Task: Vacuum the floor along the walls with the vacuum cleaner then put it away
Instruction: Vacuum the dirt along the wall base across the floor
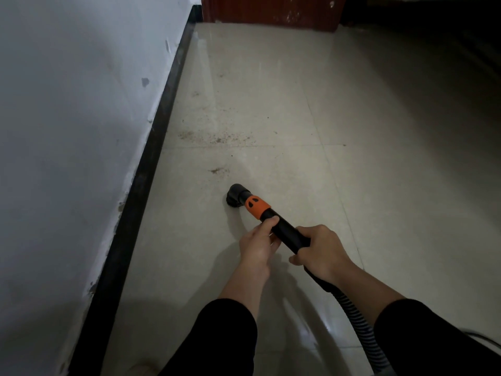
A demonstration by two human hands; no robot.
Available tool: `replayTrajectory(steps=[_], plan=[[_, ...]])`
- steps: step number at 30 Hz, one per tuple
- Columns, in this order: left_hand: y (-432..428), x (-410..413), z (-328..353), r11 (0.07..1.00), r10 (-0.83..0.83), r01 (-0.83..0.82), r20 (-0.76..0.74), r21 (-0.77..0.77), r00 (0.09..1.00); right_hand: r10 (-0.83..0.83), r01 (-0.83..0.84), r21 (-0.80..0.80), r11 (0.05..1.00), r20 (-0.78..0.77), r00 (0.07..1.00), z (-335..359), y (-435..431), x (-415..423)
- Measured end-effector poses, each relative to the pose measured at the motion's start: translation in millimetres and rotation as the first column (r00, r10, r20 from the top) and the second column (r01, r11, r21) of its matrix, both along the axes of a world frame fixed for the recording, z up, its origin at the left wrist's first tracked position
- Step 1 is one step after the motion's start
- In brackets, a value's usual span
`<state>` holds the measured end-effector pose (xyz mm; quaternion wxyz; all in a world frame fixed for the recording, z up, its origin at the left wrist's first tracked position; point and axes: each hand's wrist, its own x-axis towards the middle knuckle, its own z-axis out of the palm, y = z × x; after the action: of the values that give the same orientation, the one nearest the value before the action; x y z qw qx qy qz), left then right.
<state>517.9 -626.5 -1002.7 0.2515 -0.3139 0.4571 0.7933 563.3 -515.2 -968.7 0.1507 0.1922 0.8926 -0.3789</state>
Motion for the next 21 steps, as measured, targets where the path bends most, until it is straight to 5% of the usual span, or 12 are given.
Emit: replayTrajectory(steps=[21], plan=[[-4.0,-48.9,-12.4,0.994,-0.087,0.087,0.002,-0.065,0.996,-0.078,0.077,-0.037,0.996,-0.019,0.997,-17.9,-5.8,-37.9]])
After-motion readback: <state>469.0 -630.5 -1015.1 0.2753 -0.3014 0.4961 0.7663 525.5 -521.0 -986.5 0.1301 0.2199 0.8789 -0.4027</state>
